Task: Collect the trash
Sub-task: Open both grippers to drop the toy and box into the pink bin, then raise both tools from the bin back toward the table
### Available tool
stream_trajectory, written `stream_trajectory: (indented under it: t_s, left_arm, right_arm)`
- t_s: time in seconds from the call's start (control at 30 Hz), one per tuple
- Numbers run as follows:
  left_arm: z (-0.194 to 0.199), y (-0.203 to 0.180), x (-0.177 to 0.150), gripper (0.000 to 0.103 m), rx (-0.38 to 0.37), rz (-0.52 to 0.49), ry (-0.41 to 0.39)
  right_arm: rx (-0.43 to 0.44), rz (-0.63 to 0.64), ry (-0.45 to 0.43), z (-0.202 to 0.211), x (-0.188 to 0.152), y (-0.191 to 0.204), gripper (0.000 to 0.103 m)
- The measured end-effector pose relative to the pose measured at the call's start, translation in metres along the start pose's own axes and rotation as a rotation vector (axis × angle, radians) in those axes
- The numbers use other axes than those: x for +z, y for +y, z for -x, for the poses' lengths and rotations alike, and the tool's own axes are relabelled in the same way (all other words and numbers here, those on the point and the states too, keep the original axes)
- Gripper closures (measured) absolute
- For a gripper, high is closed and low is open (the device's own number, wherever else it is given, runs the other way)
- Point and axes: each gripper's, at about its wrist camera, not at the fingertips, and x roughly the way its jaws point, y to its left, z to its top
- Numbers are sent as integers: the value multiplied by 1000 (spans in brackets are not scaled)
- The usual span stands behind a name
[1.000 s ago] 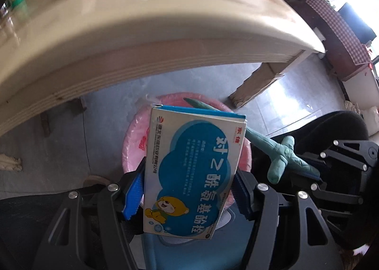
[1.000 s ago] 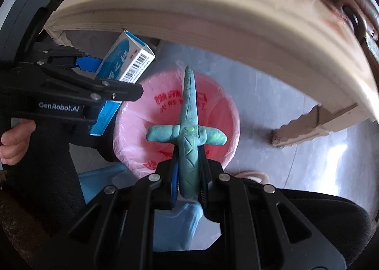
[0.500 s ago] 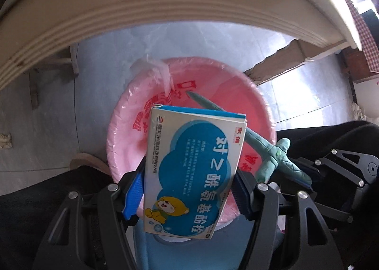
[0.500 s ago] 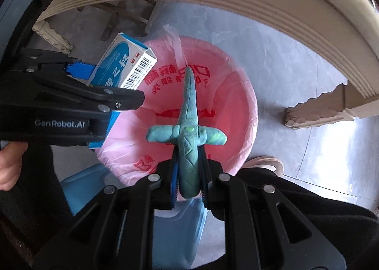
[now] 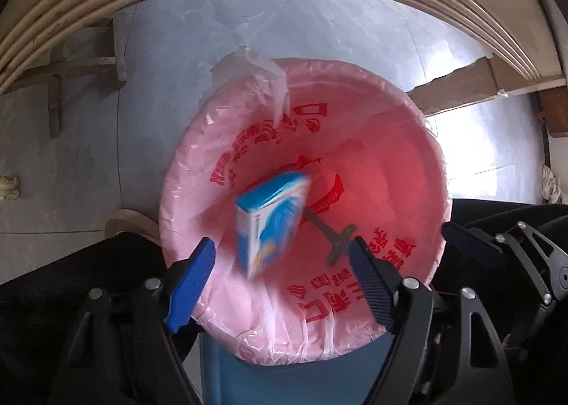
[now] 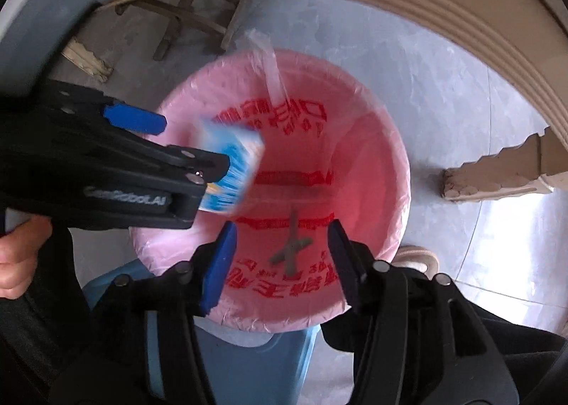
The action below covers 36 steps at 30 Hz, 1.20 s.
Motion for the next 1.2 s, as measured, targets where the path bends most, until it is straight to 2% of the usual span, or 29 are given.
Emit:
stream_trajectory:
  t_s: [0.07, 0.37, 0.5, 0.73, 0.9, 1.2]
  left_arm:
    - [-1, 5, 1, 25, -6, 13, -1]
    - [4, 8, 2, 17, 60, 36, -43]
    - [9, 8, 1, 17, 81, 38, -57]
    - [24, 9, -3, 17, 105, 54, -102]
    - [49, 6, -12, 17, 147, 55, -177]
    - [107, 9, -33, 17, 150, 100, -315]
  right_arm:
    - [6, -6, -9, 2, 1, -1, 47]
    - [-8, -4, -36, 7, 1, 1, 32]
    - [30, -31, -42, 11, 1, -1, 30]
    - [24, -37, -62, 24, -1, -1, 29]
    - [-6, -30, -94, 40, -4, 4, 29]
    - [-65, -16, -202, 88, -4, 14, 29]
